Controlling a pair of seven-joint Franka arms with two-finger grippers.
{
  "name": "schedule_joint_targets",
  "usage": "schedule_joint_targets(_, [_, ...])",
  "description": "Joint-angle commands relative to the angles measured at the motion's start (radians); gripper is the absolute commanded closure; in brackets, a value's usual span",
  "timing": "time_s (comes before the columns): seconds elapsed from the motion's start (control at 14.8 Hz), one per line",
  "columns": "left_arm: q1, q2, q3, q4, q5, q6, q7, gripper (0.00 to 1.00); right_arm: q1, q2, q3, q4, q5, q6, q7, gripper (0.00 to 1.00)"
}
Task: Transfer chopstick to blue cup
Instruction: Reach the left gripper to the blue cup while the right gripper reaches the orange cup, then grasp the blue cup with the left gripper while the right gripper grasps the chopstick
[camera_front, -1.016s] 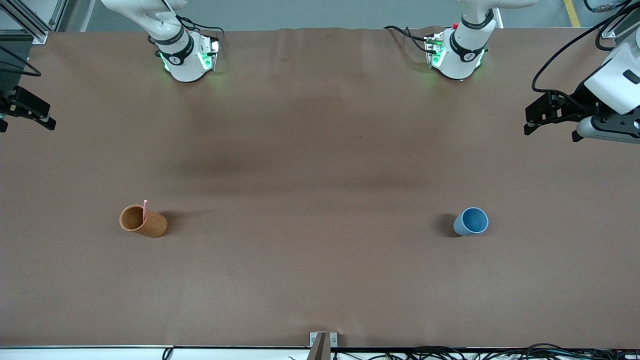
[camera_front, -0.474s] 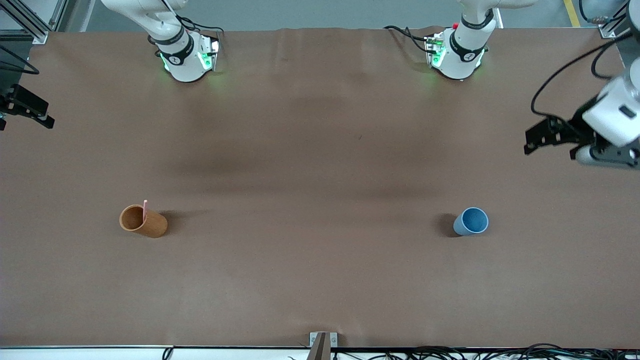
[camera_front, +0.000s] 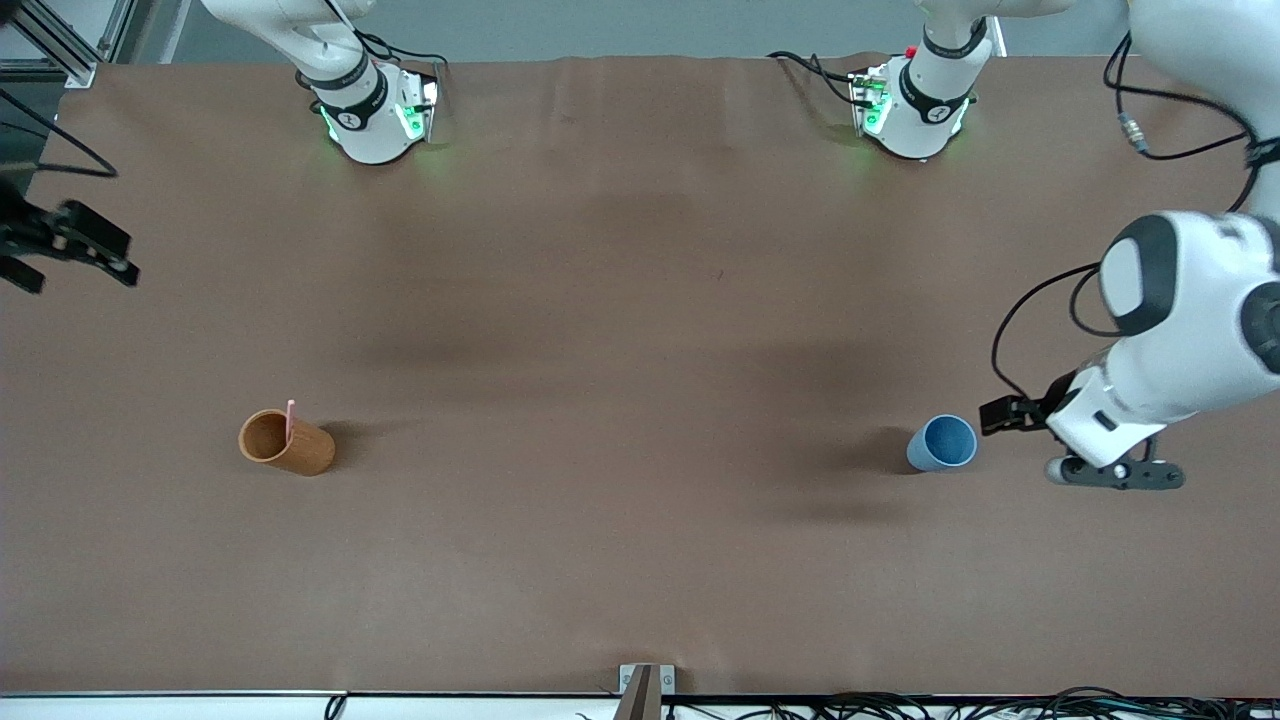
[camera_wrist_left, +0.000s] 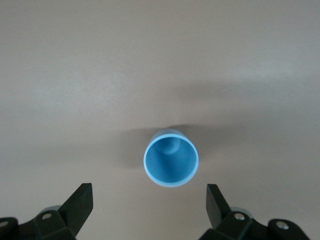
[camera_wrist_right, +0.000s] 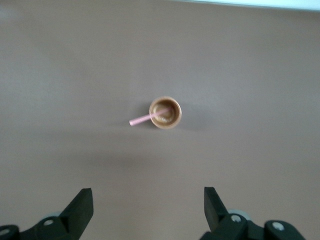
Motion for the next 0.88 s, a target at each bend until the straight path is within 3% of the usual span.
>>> schedule_joint_targets(0.0, [0.002, 0.018, -0.002, -0.085, -0.011, 0.12, 0.002, 0.0, 0.059, -0.006, 0.001, -0.119, -0.021, 0.113, 0.1, 0.06])
schedule_joint_targets(0.2, [0.002, 0.068, -0.002, -0.118, -0.011, 0.203, 0.01, 0.0, 0.15, 0.042, 0.001, -0.17, -0.137, 0.198, 0.255, 0.13])
schedule_joint_targets(0.47, [0.001, 0.121, -0.002, -0.121, -0.008, 0.245, 0.01, 0.04, 0.176, 0.126, 0.001, -0.239, -0.197, 0.346, 0.341, 0.3])
schedule_joint_targets(0.61, [-0.001, 0.137, -0.002, -0.127, -0.008, 0.251, 0.008, 0.22, 0.176, 0.143, 0.001, -0.296, -0.231, 0.416, 0.359, 0.36])
schedule_joint_targets(0.81, [0.001, 0.14, -0.002, -0.131, -0.002, 0.251, 0.008, 0.81, 0.179, 0.18, 0.001, -0.323, -0.292, 0.445, 0.437, 0.4])
